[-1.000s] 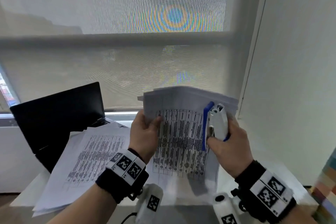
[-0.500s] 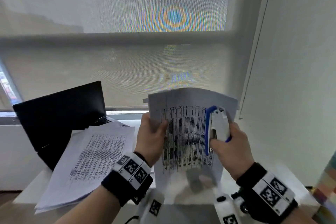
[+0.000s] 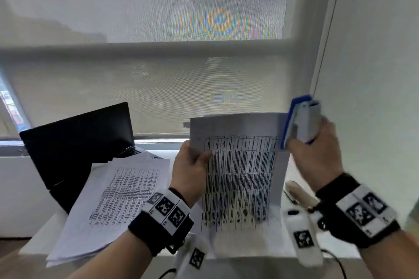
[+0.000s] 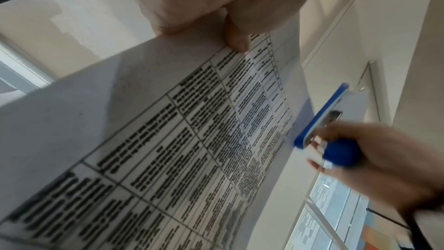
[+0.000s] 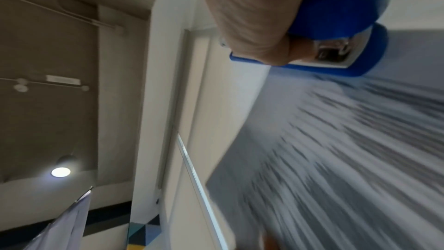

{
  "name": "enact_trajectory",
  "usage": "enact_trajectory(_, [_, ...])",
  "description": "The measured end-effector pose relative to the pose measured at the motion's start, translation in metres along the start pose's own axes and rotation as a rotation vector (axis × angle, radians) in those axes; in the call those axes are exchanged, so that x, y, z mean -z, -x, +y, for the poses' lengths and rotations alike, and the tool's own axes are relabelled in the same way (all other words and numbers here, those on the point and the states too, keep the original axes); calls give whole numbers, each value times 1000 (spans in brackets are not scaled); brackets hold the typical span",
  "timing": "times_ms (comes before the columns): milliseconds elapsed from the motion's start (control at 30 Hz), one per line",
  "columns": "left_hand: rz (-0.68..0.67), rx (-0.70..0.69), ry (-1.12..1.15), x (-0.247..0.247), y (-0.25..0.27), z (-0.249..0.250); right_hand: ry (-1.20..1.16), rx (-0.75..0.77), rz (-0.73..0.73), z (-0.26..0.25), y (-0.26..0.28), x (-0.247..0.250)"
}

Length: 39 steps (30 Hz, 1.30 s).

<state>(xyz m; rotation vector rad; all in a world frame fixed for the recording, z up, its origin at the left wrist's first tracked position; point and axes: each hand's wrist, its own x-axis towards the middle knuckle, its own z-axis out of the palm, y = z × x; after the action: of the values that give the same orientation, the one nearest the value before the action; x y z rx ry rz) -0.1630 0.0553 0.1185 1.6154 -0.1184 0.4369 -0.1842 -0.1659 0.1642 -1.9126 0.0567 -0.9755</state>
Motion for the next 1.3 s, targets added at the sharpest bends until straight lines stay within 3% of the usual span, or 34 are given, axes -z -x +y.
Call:
enact_trajectory(100, [-8, 12, 6, -3, 0, 2, -217, 95, 77, -28, -34, 13])
enact_trajectory(167, [-18, 30, 24, -6, 1, 3, -310, 163, -8, -41, -42, 14])
enact_trajectory(267, [-48, 52, 49, -15, 7, 6, -285, 224, -184, -53, -37, 0])
enact_trajectory(433, [-96, 23, 54, -26, 19, 5, -330, 286, -185, -70, -22, -25])
enact_trajectory(667, [-142, -61, -7, -25, 25, 4, -182, 365, -131, -72, -8, -56])
enact_trajectory(833, [-187, -32, -4, -20, 26, 4, -158, 309, -96, -74, -13, -67])
enact_trajectory(933, [-191, 0, 21, -21, 24, 4, -161, 282, -181, -75, -19, -72])
enact_trajectory(1033, [-158, 81, 37, -18, 15, -3, -211, 240, -246, -70, -27, -77])
enact_trajectory(1133, [-73, 164, 31, -7, 2, -16, -248, 169, -187, -57, -38, -76])
enact_trajectory(1233, [-27, 211, -53, 20, -13, -32, -223, 43, -131, -35, -51, -69])
enact_trajectory(1300, [-26, 174, -284, 48, -31, -40, -103, -64, -185, -11, -57, -63])
